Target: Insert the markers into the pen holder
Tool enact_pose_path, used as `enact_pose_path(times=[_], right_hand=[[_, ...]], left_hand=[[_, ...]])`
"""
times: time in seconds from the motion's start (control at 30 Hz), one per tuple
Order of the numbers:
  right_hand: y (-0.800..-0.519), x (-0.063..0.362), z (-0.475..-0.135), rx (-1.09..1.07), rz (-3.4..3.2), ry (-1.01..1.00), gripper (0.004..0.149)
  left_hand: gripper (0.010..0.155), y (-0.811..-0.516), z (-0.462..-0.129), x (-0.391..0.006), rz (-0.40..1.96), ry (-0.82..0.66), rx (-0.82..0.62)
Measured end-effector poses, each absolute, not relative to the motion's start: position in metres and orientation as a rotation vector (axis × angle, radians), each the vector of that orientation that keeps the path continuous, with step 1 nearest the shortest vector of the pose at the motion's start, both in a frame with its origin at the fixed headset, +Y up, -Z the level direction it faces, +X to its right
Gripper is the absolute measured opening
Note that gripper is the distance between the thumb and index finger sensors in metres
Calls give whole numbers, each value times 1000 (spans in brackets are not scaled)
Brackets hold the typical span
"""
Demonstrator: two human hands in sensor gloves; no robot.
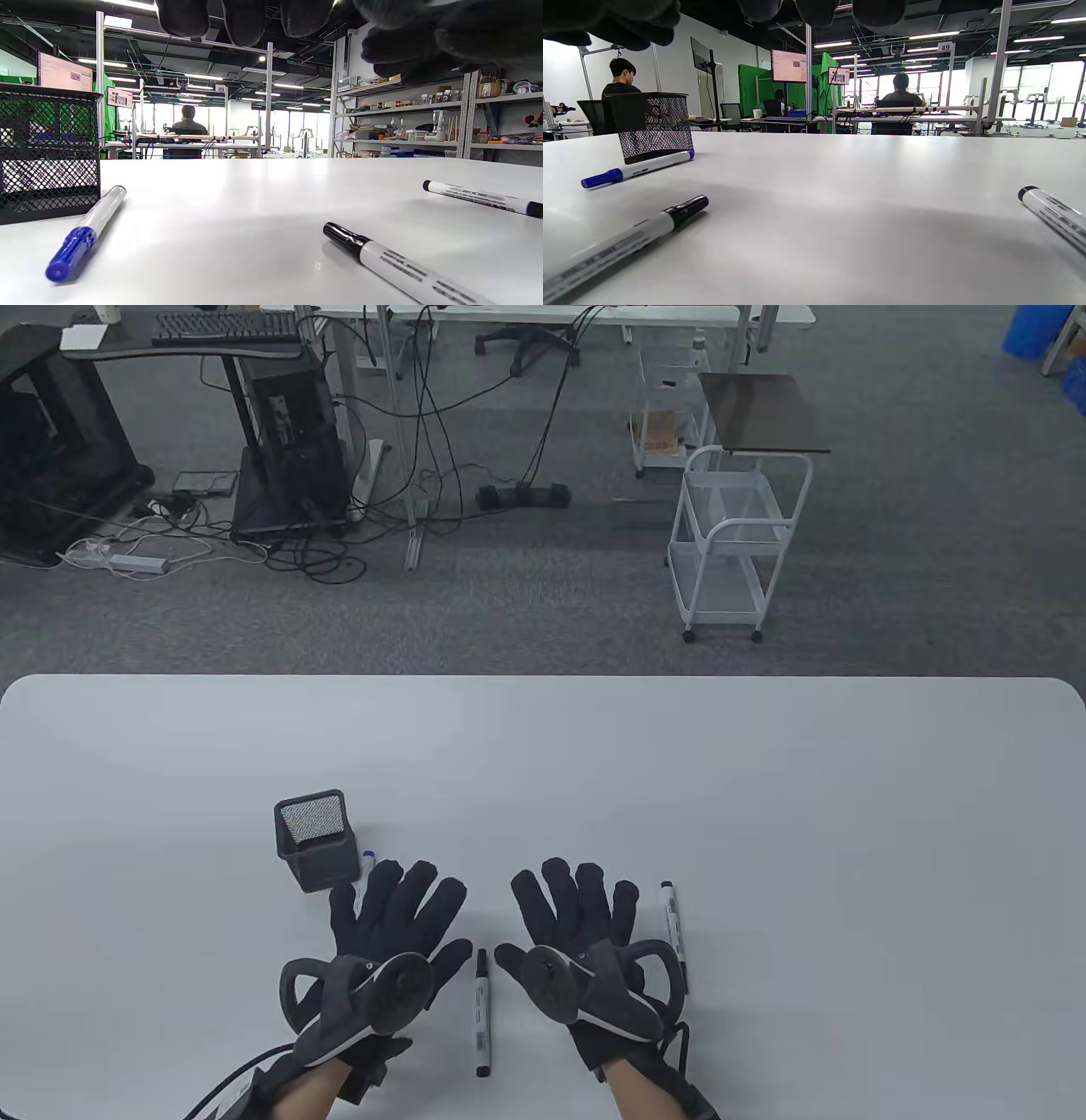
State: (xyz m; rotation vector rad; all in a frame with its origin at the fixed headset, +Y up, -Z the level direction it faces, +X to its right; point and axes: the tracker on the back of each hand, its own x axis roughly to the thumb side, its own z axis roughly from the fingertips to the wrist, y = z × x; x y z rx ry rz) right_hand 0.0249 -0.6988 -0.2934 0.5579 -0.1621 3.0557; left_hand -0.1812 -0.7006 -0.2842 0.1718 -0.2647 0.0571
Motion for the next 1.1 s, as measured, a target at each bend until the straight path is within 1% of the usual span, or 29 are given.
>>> enact_pose_path(times=[0.43, 0.6, 0.7, 0.8, 0.87, 0.93, 1.0, 1.03, 1.1], right_hand=[[-698, 26, -294, 550, 3046, -167, 77], [-697, 28, -294, 543, 3037, -181, 77], [-694, 30, -293, 537, 3027, -200, 77], [-691, 32, -293, 532, 3014, -214, 77], [-689, 33, -293, 528, 3004, -220, 77], [-689, 35, -293, 519, 2996, -221, 77], [-688, 36, -293, 513, 2992, -220, 77], [-688, 37, -293, 509, 2990, -219, 77], [-688, 38, -294, 504, 2986, -220, 77]], left_hand=[[65, -700, -285, -182, 61, -257, 168], [65, -694, -286, -189, 76, -217, 197], [67, -686, -287, -198, 88, -131, 229], [74, -676, -290, -214, 106, 27, 238], [77, -674, -294, -226, 144, 114, 202], [76, -675, -299, -237, 156, 189, 163], [75, -679, -305, -245, 121, 254, 100], [74, -683, -310, -249, 102, 289, 46], [73, -692, -317, -251, 79, 321, -40]])
